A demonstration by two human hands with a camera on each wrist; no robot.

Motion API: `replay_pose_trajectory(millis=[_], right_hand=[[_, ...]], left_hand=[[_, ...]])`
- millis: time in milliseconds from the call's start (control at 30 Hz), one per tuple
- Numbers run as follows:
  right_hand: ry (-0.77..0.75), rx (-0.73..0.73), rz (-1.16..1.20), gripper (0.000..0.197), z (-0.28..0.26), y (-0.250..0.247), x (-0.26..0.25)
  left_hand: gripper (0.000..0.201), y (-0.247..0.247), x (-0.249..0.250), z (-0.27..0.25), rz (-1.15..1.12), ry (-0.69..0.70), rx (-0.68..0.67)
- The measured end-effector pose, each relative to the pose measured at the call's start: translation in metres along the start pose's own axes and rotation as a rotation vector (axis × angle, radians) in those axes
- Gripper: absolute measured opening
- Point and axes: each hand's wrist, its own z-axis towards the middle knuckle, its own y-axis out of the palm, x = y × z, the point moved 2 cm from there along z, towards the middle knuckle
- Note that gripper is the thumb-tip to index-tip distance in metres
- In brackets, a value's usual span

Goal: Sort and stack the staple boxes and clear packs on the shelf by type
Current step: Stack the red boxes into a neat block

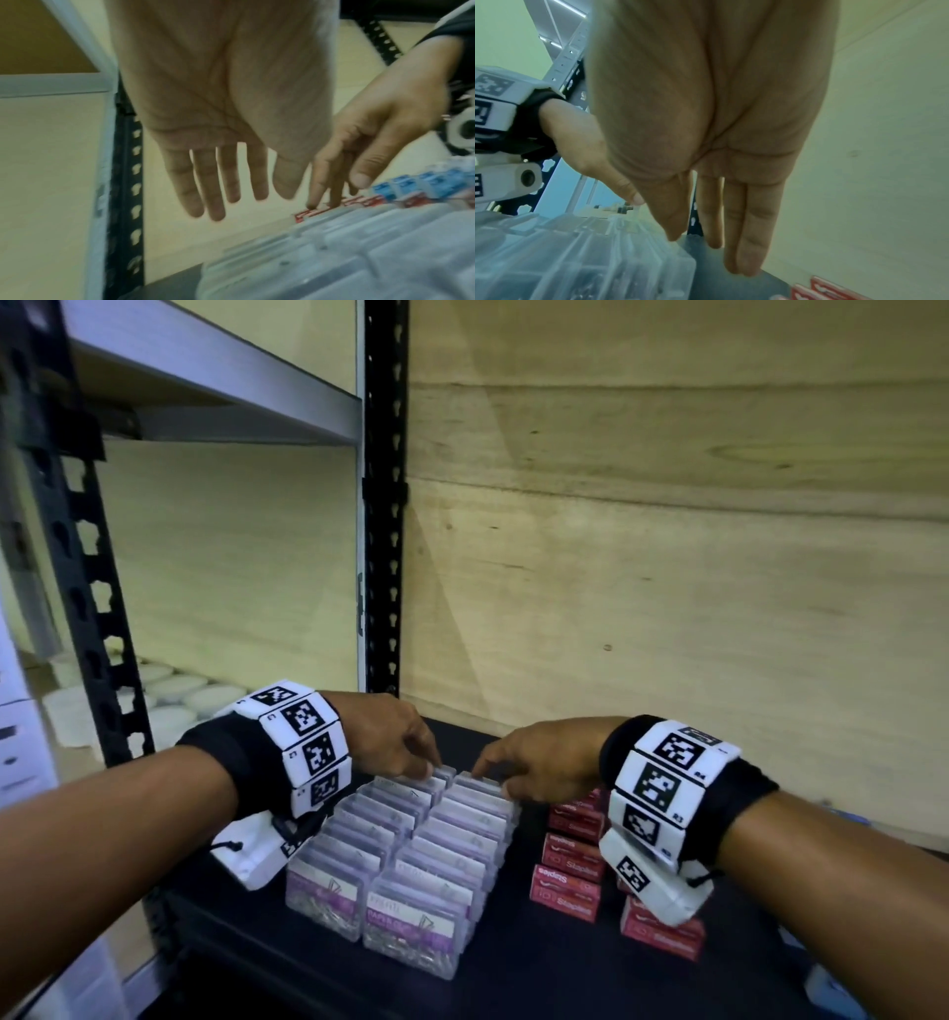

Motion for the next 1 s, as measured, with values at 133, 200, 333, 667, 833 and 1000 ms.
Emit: replay_pose_trajectory(millis=[133,200,333,667,833,1000], right_hand=[[0.042,0.105,0.051,0.036,-0.027,0.001,0.020],[0.086,0.124,0.068,0.025,-0.044,0.004,0.033],[0.159,0.092,0.143,0.013,-0.078,0.017,0.050],[0.298,-0.018,0.136,0.028,-0.120,0.065,0.051],[0.299,0.063,0.096,0.020,-0.127,0.080,0.040],[0.338,0.137,0.131,0.013,-0.149,0.090,0.035]], left_hand=[[0.032,-0.011,0.045,-0.009,0.149,0.119,0.281],[0.030,-0.011,0.077,-0.014,0.203,0.193,0.272],[0.028,0.002,0.119,-0.017,0.258,0.237,0.128],[0.042,0.023,0.164,-0.017,0.342,0.143,-0.035],[0.028,0.037,0.178,-0.019,0.450,0.112,0.036],[0.024,0.047,0.185,-0.038,0.357,0.191,0.082]])
